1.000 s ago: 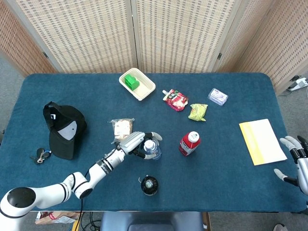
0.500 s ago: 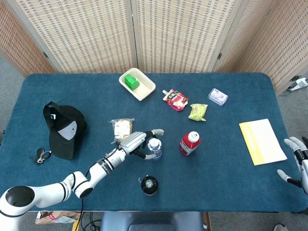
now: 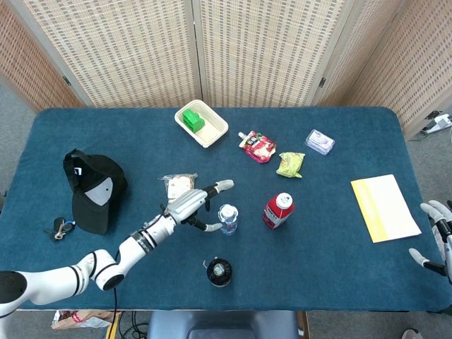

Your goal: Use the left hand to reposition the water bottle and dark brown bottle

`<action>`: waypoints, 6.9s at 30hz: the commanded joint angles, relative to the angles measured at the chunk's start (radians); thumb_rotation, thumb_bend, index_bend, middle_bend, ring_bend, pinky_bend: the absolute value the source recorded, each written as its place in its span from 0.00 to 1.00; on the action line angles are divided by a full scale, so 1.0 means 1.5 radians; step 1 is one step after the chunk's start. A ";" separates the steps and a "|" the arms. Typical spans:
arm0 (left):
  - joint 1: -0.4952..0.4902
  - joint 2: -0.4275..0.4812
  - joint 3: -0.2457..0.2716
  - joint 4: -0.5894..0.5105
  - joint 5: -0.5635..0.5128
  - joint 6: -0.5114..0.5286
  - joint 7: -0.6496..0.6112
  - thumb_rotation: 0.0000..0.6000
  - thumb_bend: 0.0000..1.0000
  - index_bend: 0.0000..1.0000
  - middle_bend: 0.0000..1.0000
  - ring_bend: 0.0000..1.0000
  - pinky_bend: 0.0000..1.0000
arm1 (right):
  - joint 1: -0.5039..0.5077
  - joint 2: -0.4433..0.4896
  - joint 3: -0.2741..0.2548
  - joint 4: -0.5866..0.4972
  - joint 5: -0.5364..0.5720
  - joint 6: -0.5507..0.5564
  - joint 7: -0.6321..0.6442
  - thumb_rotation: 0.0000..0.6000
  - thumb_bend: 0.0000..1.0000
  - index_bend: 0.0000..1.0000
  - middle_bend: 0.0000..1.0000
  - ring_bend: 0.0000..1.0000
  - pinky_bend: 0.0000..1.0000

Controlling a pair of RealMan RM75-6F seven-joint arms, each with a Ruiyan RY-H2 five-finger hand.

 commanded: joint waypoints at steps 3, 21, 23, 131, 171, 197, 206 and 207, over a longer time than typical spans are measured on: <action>0.035 0.059 0.009 -0.042 -0.010 0.027 0.035 1.00 0.22 0.04 0.03 0.12 0.45 | 0.003 -0.002 -0.001 0.000 -0.004 -0.004 0.000 1.00 0.09 0.19 0.16 0.05 0.18; 0.132 0.233 0.074 -0.147 0.038 0.087 0.002 1.00 0.22 0.04 0.03 0.12 0.45 | 0.014 0.001 -0.001 -0.023 -0.019 -0.013 -0.024 1.00 0.09 0.19 0.16 0.05 0.18; 0.136 0.244 0.087 -0.147 0.056 0.091 -0.020 1.00 0.22 0.05 0.03 0.12 0.45 | 0.015 0.002 -0.001 -0.028 -0.019 -0.015 -0.028 1.00 0.09 0.19 0.16 0.05 0.18; 0.130 0.075 0.130 -0.056 0.099 0.174 -0.076 1.00 0.22 0.58 0.51 0.51 0.53 | 0.016 -0.002 -0.004 -0.038 -0.013 -0.023 -0.044 1.00 0.09 0.19 0.16 0.05 0.18; 0.134 0.074 0.096 -0.017 0.064 0.115 -0.077 1.00 0.22 0.14 0.26 0.27 0.45 | 0.009 -0.011 -0.005 -0.025 -0.016 -0.009 -0.029 1.00 0.09 0.19 0.16 0.05 0.18; 0.247 0.236 0.089 -0.162 0.015 0.233 0.011 1.00 0.22 0.00 0.04 0.04 0.22 | 0.009 0.003 -0.003 -0.037 -0.008 -0.016 -0.036 1.00 0.09 0.19 0.16 0.05 0.18; 0.341 0.297 0.081 -0.232 -0.102 0.295 0.197 1.00 0.22 0.00 0.04 0.04 0.20 | 0.013 0.019 -0.008 -0.056 0.013 -0.047 -0.034 1.00 0.09 0.19 0.17 0.05 0.18; 0.353 0.299 0.082 -0.233 -0.112 0.305 0.222 1.00 0.22 0.00 0.04 0.04 0.20 | 0.013 0.018 -0.008 -0.055 0.013 -0.047 -0.036 1.00 0.09 0.19 0.17 0.05 0.18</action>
